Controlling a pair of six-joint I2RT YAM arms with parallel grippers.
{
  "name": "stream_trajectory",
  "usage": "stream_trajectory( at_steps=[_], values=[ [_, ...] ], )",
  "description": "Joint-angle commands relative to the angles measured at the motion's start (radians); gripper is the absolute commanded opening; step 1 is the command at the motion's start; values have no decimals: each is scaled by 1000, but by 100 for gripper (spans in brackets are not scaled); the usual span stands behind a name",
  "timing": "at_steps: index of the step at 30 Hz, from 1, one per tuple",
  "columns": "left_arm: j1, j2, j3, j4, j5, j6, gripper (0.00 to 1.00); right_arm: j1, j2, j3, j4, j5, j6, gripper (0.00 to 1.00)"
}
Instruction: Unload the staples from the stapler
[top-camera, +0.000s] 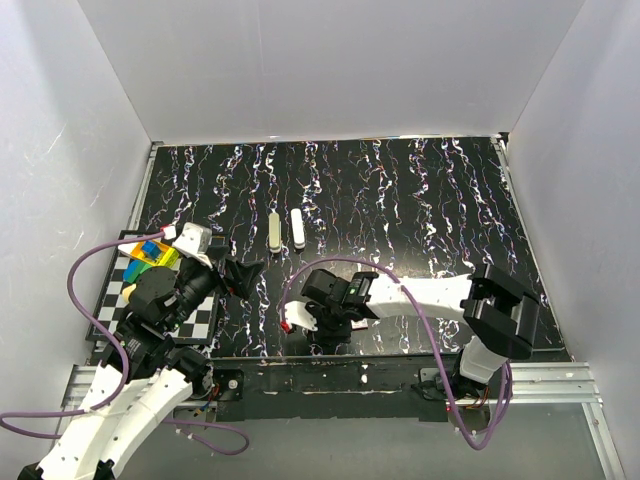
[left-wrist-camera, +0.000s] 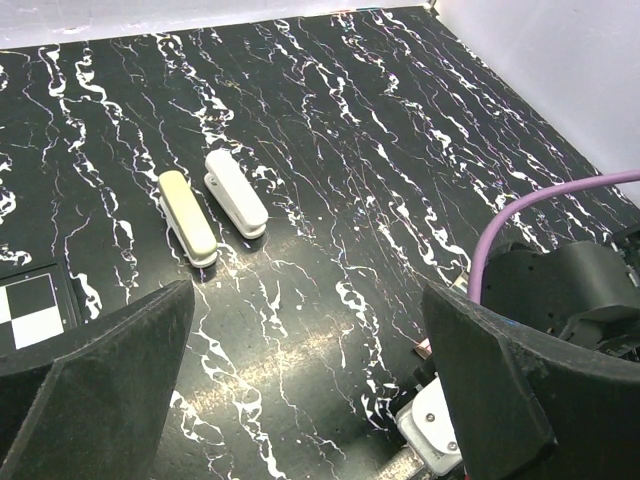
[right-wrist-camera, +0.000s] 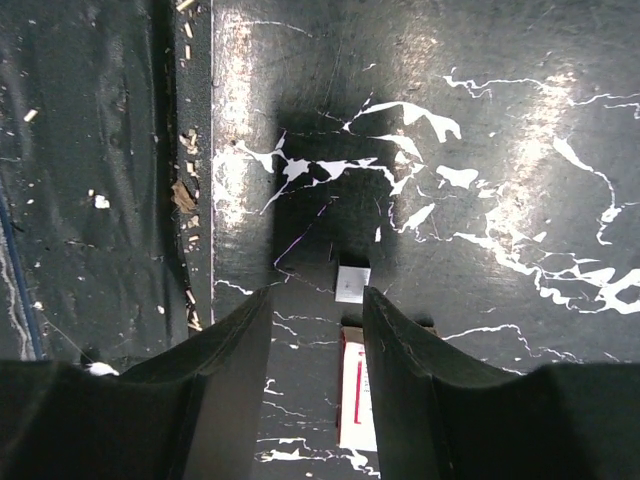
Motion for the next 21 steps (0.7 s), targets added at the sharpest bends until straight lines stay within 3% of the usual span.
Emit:
stream_trajectory(
  at_steps=[1, 21],
  values=[
    [11, -8, 7, -20, -8, 2, 98, 5, 33, 25, 17, -18, -38, 49],
    [18, -19, 5, -20, -1, -1, 98, -3, 84, 70, 11, 10, -41, 48]
  ],
)
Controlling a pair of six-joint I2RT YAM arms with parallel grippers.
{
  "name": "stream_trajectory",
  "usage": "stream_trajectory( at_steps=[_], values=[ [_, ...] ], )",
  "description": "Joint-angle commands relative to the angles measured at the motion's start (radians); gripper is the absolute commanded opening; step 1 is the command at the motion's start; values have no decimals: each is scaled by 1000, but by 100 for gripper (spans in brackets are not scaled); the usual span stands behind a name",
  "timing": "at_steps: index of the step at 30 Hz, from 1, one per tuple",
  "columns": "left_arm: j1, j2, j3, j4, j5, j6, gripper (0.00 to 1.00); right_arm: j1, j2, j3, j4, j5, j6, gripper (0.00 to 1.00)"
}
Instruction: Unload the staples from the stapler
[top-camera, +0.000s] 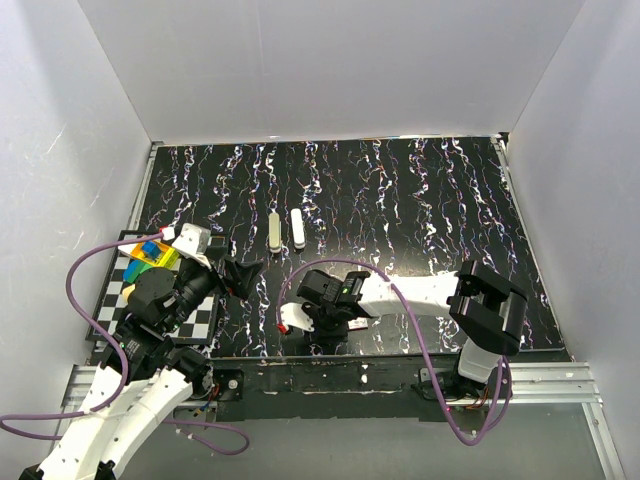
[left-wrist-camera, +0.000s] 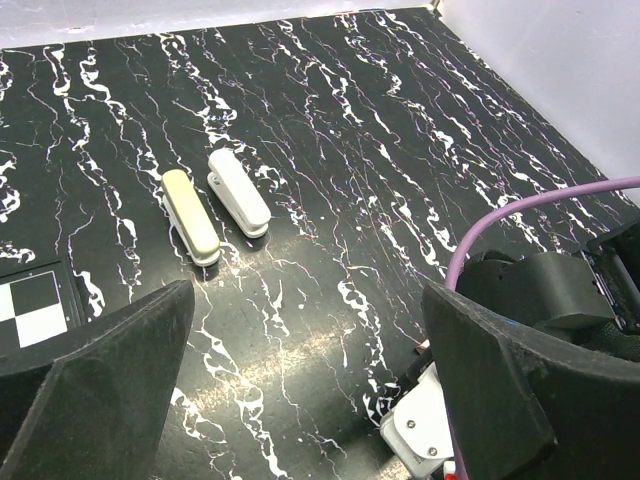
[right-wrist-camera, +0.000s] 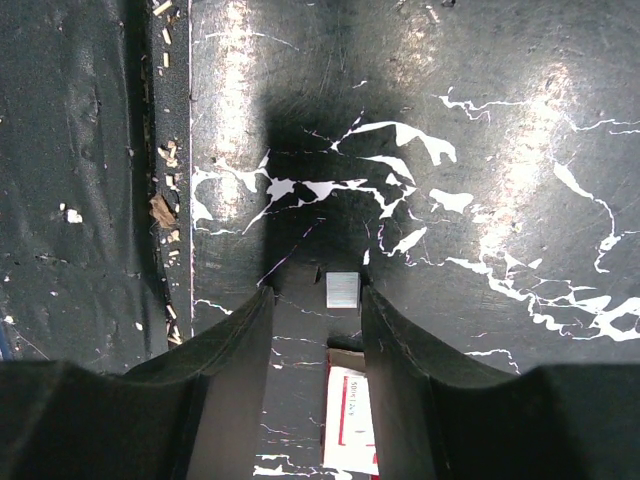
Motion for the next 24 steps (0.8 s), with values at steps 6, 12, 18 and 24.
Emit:
stream_trajectory(
  at_steps=[6, 12, 18, 24],
  values=[
    [11, -5, 7, -12, 0, -1, 98, -4, 8, 36, 16, 11, 4, 44],
    [11, -2, 5, -13, 2, -1, 98, -7, 8, 33, 33, 29, 17, 39],
    [14, -1, 5, -13, 3, -1, 98, -7, 14, 37, 47, 34, 32, 29],
    [14, 1, 5, -13, 3, -1, 98, -9, 11, 44, 49, 48, 43, 20]
  ],
)
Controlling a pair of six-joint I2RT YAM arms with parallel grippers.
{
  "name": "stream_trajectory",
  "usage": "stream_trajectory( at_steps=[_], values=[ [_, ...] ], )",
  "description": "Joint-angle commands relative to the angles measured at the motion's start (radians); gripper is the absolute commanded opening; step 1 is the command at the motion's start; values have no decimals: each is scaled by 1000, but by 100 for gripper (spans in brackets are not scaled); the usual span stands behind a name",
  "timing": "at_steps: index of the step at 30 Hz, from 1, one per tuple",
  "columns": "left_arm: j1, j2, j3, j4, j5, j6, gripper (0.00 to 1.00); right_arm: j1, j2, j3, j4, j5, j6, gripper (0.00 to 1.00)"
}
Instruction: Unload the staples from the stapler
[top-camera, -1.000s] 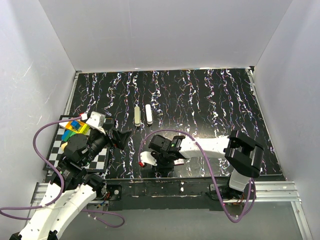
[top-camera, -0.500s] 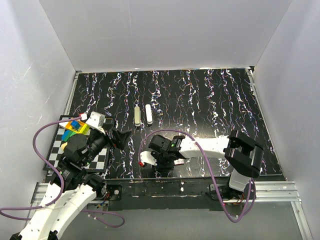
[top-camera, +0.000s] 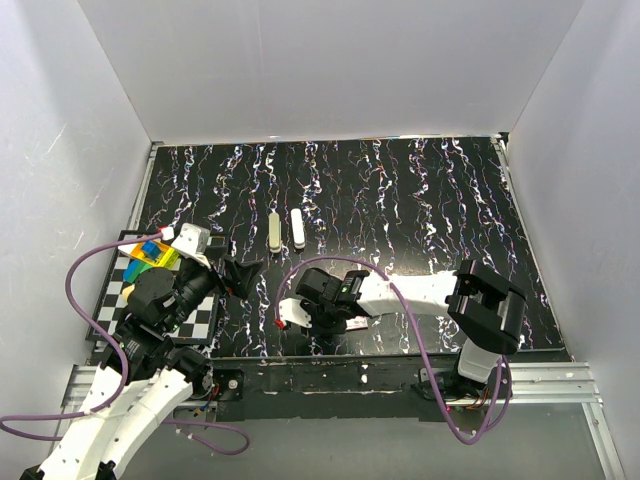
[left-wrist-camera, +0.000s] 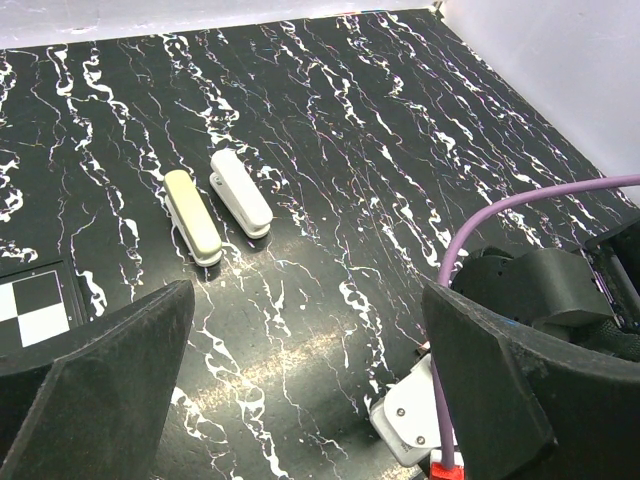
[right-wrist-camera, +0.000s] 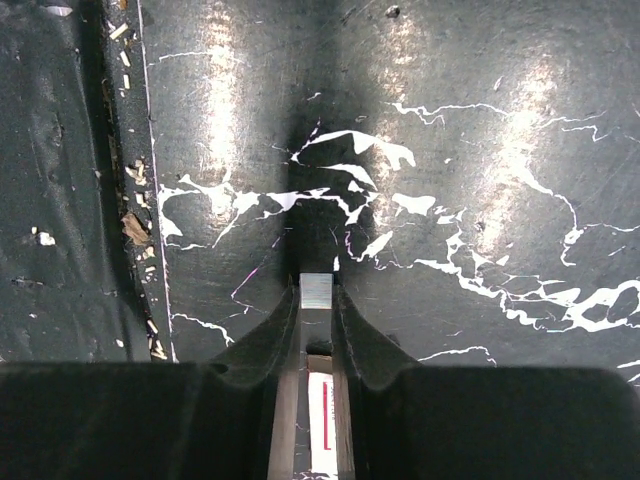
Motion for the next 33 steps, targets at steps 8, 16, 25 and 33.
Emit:
stream_trajectory(
  at_steps=[8, 16, 25, 33],
  values=[
    [9, 3, 5, -13, 0, -1, 98, -17, -70, 24, 28, 44, 50, 14],
    [9, 13, 4, -10, -8, -3, 98, -52, -226, -9, -29, 120, 183, 15],
    [11, 23, 2, -10, -12, -3, 98, -92, -330, -32, -153, 322, 416, 14],
    [11, 36, 2, -10, -11, -4, 98, -149, -364, -69, -211, 400, 624, 13]
  ],
)
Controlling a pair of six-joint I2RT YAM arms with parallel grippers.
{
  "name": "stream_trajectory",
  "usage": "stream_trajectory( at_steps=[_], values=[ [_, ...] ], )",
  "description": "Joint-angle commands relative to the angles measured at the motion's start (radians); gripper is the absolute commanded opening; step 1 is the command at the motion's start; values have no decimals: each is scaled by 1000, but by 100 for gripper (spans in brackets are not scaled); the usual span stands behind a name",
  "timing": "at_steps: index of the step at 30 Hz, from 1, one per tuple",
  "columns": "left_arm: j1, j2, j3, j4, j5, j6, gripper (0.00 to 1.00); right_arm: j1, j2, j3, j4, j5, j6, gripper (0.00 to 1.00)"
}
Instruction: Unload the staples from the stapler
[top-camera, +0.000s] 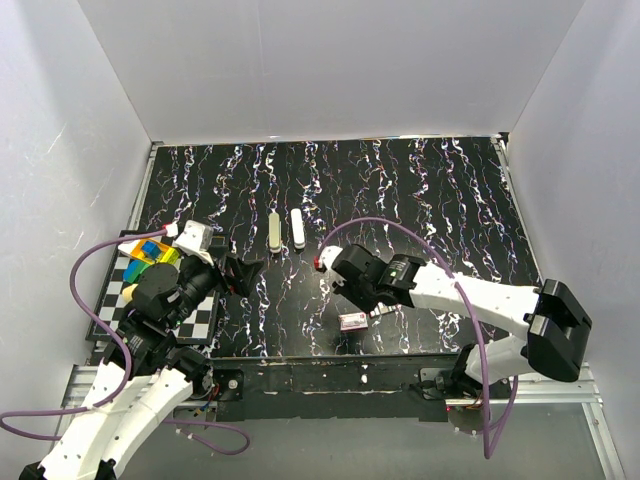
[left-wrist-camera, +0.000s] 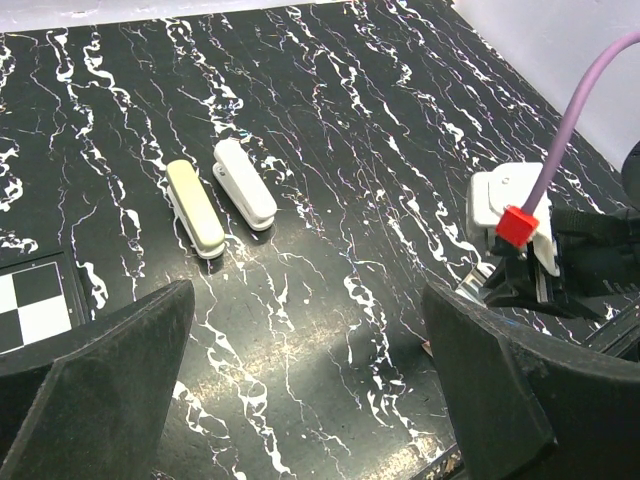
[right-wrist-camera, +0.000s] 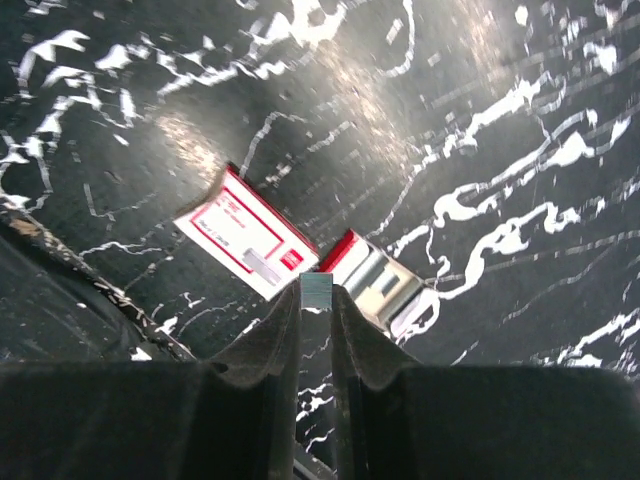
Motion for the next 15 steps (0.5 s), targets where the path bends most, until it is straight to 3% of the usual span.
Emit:
stream_trajectory(
  at_steps=[1, 15],
  values=[
    [6, 8, 1, -10, -11, -3, 98, -38, -35, -31, -56, 73, 173, 12],
    [6, 5, 1, -8, -11, -3, 98, -147, -55, -140, -4, 51, 352, 12]
  ],
)
